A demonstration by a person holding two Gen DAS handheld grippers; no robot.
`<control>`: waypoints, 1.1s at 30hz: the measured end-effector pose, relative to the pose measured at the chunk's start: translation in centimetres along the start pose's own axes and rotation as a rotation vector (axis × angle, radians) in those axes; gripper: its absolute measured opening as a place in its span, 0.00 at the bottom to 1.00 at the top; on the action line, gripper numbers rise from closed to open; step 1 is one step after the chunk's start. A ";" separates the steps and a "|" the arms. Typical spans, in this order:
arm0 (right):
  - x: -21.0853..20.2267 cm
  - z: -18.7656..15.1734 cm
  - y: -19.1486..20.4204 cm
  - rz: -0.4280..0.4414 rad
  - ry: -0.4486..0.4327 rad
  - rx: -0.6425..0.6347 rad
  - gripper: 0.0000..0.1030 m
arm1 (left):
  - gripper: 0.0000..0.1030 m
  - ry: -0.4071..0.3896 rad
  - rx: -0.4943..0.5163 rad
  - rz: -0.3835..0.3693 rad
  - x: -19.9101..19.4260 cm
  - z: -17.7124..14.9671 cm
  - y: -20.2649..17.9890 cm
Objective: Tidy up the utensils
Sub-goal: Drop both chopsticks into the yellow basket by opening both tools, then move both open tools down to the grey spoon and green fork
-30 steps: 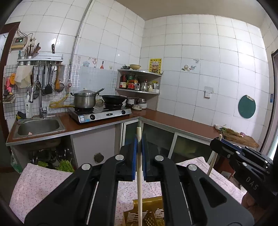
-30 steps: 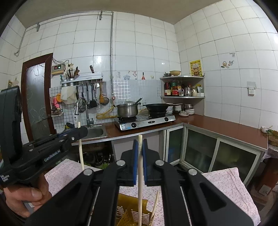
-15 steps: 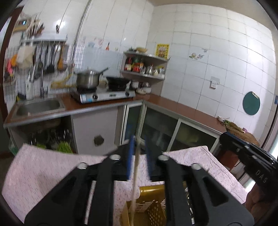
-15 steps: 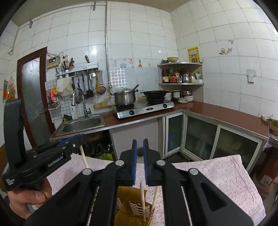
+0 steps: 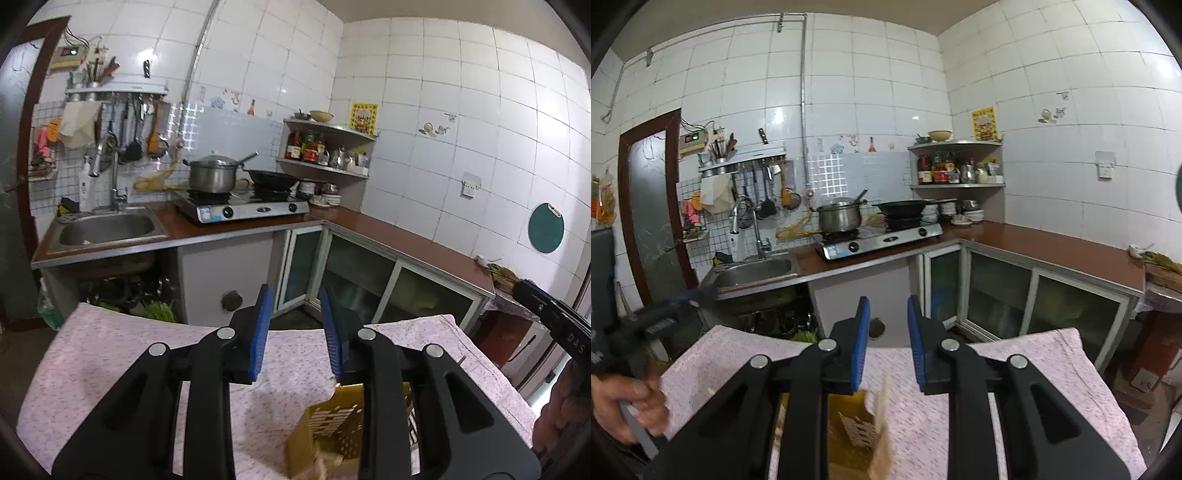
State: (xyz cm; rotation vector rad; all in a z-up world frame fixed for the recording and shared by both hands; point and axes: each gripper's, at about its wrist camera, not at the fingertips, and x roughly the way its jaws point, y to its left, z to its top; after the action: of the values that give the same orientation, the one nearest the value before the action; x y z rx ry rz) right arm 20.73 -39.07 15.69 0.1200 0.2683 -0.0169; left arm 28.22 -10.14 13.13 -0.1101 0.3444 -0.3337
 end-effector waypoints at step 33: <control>-13.0 -23.9 -8.3 -0.122 0.404 0.112 0.21 | 0.32 0.418 -0.085 0.068 -14.2 -25.6 2.3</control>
State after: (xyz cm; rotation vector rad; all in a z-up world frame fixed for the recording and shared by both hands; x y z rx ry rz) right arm 1.62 -44.42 -4.71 0.2184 0.6789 -0.1302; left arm 7.41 -4.42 -6.79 -0.1116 0.7746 -0.2736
